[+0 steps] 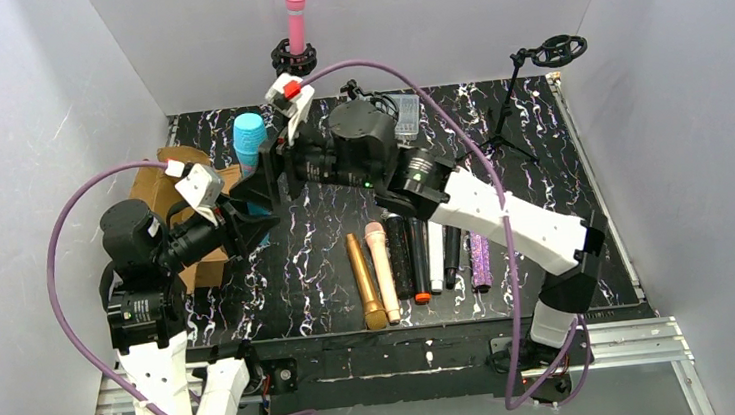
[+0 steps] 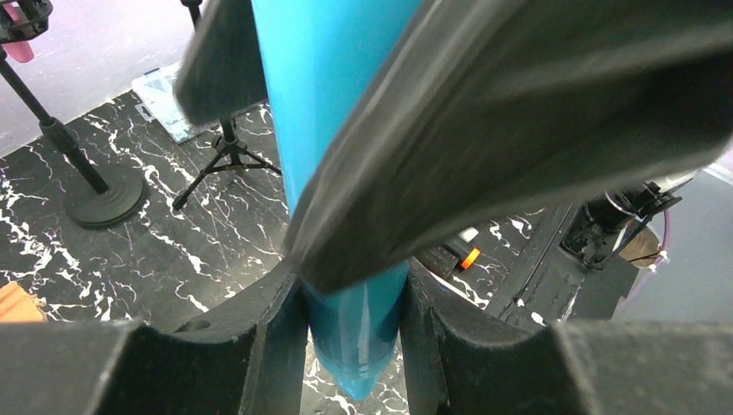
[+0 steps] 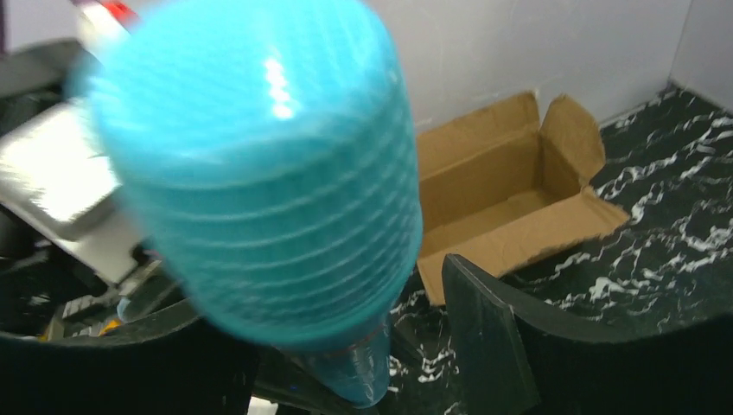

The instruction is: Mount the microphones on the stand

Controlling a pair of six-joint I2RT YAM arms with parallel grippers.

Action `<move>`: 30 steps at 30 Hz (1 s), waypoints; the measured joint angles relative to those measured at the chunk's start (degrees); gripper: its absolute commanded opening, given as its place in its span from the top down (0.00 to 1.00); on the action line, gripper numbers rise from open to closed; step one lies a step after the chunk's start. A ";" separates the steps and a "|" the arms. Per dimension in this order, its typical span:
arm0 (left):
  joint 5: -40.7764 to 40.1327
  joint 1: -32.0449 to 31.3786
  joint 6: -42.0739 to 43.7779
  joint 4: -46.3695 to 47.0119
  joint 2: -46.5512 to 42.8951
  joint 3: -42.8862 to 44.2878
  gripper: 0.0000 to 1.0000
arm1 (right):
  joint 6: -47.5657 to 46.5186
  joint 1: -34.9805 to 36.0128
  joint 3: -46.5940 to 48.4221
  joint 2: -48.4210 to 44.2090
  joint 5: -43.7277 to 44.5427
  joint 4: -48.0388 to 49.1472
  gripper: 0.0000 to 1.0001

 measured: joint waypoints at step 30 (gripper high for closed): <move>-11.54 0.13 -0.50 -6.62 9.60 2.67 0.02 | -26.95 -19.23 -12.50 -11.04 31.54 14.64 0.99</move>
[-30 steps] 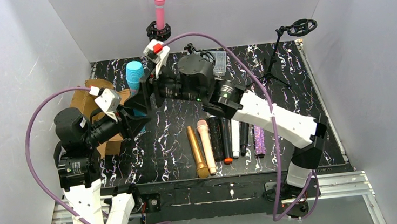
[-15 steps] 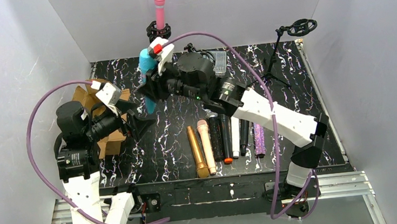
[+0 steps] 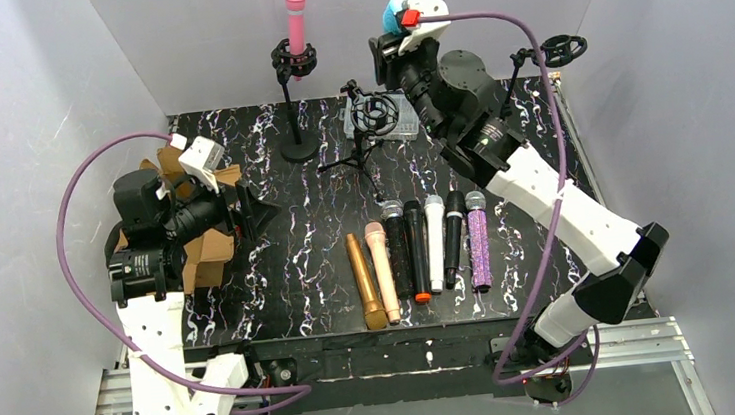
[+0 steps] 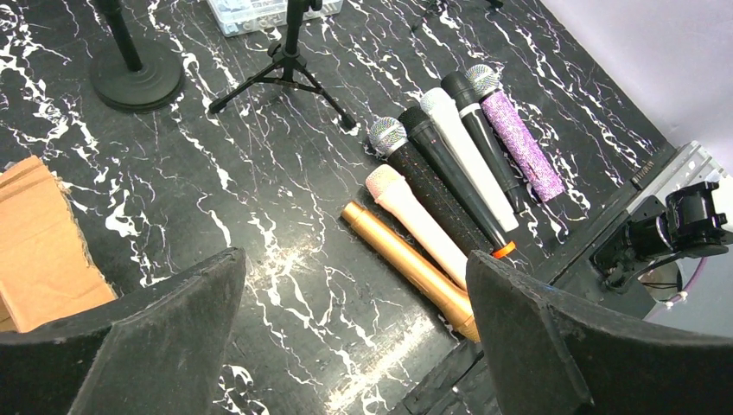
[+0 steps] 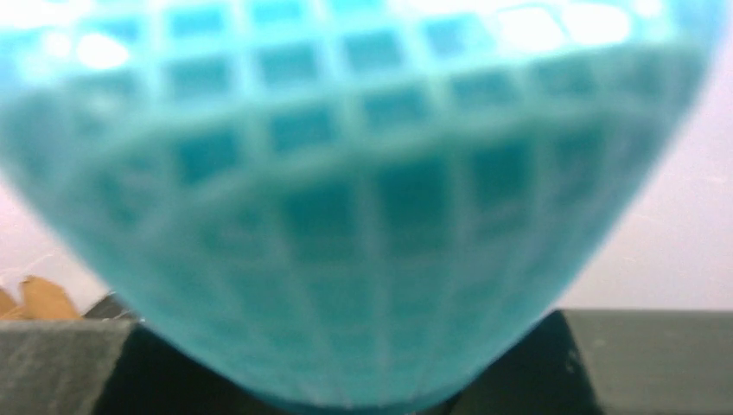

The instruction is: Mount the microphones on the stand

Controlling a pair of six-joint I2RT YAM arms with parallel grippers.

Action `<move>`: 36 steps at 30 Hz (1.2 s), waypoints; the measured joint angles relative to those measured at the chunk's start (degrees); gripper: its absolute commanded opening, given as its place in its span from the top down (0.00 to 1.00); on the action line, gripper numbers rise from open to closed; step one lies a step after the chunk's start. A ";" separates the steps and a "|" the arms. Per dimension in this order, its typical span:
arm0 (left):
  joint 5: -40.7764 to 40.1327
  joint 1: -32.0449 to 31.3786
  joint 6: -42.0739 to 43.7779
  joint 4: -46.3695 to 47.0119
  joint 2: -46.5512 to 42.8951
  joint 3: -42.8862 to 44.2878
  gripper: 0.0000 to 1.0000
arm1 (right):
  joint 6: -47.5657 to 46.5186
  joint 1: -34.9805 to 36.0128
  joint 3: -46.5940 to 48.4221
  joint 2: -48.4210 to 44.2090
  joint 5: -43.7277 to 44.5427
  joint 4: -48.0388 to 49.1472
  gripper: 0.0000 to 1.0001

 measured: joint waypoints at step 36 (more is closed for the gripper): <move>-0.98 0.00 0.04 -0.11 -0.04 -0.55 0.02 | 6.05 -4.81 -18.21 0.74 -4.09 10.05 0.99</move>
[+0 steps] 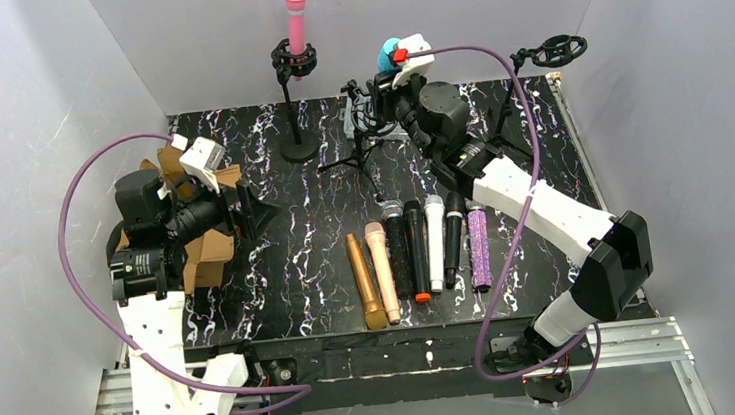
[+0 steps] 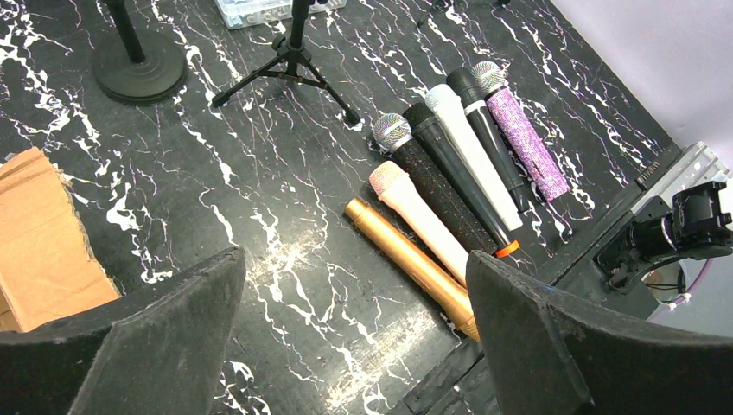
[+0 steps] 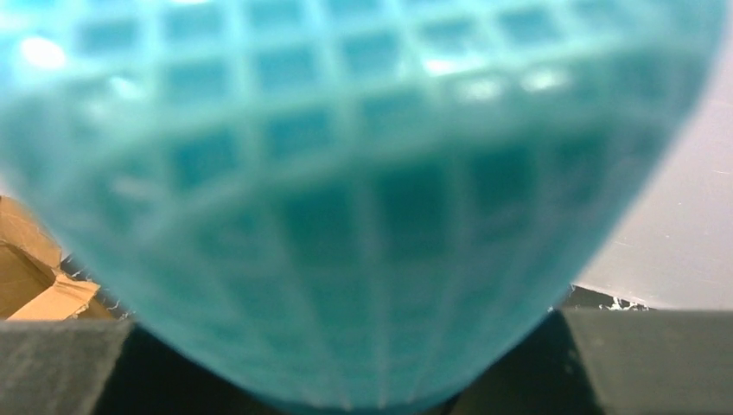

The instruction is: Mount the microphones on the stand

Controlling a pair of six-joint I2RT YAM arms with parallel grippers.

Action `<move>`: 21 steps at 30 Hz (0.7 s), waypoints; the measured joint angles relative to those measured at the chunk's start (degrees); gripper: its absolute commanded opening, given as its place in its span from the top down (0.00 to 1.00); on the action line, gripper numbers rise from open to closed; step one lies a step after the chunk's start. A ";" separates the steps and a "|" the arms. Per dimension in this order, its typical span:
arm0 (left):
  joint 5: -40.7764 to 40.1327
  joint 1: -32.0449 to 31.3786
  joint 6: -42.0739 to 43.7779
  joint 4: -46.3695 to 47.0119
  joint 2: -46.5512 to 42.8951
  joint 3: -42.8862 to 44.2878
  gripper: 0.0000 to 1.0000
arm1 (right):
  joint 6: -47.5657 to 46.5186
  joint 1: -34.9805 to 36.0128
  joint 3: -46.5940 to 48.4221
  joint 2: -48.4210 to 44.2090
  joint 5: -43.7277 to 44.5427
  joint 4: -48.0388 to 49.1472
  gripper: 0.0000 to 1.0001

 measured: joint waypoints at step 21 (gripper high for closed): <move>-0.15 0.00 0.00 0.00 0.15 -1.62 0.02 | -0.92 0.00 -3.39 1.07 -4.31 2.86 0.06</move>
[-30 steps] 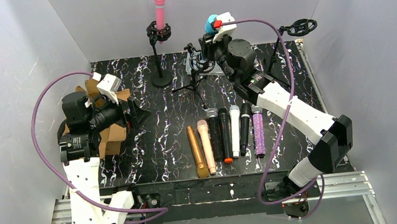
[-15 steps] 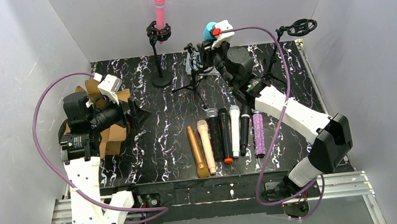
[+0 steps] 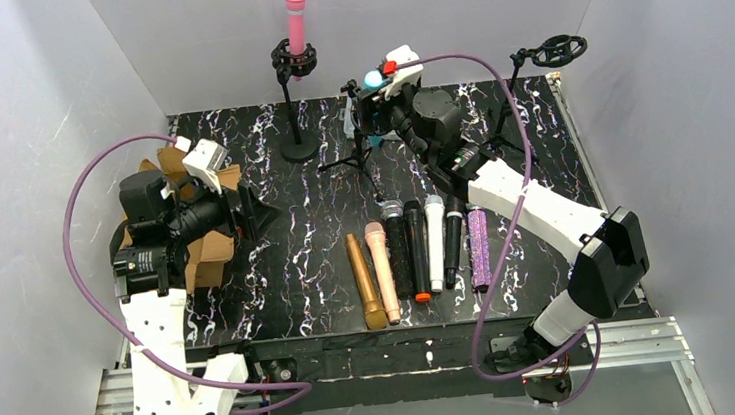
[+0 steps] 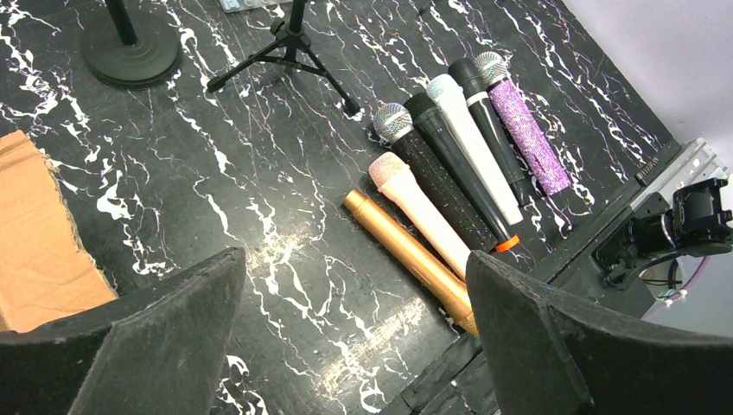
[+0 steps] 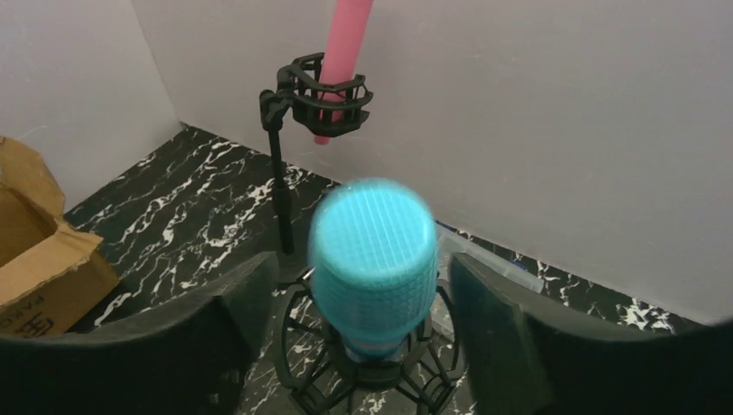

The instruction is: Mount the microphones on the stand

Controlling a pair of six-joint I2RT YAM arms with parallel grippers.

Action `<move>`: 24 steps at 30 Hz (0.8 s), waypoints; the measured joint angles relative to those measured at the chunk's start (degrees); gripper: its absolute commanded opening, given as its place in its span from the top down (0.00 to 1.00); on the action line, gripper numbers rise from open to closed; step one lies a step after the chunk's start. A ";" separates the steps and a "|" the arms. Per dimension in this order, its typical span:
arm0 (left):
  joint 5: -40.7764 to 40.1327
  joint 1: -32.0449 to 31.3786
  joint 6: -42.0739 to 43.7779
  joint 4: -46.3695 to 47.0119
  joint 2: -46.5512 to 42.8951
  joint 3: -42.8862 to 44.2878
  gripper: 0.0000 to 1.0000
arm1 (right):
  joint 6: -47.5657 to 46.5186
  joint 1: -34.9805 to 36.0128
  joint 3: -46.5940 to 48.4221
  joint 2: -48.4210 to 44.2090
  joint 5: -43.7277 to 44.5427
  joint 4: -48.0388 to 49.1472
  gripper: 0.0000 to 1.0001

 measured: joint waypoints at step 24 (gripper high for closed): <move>-0.26 0.00 0.04 0.46 1.42 -0.79 0.02 | 4.35 0.00 -13.73 -21.00 -1.18 -11.34 0.05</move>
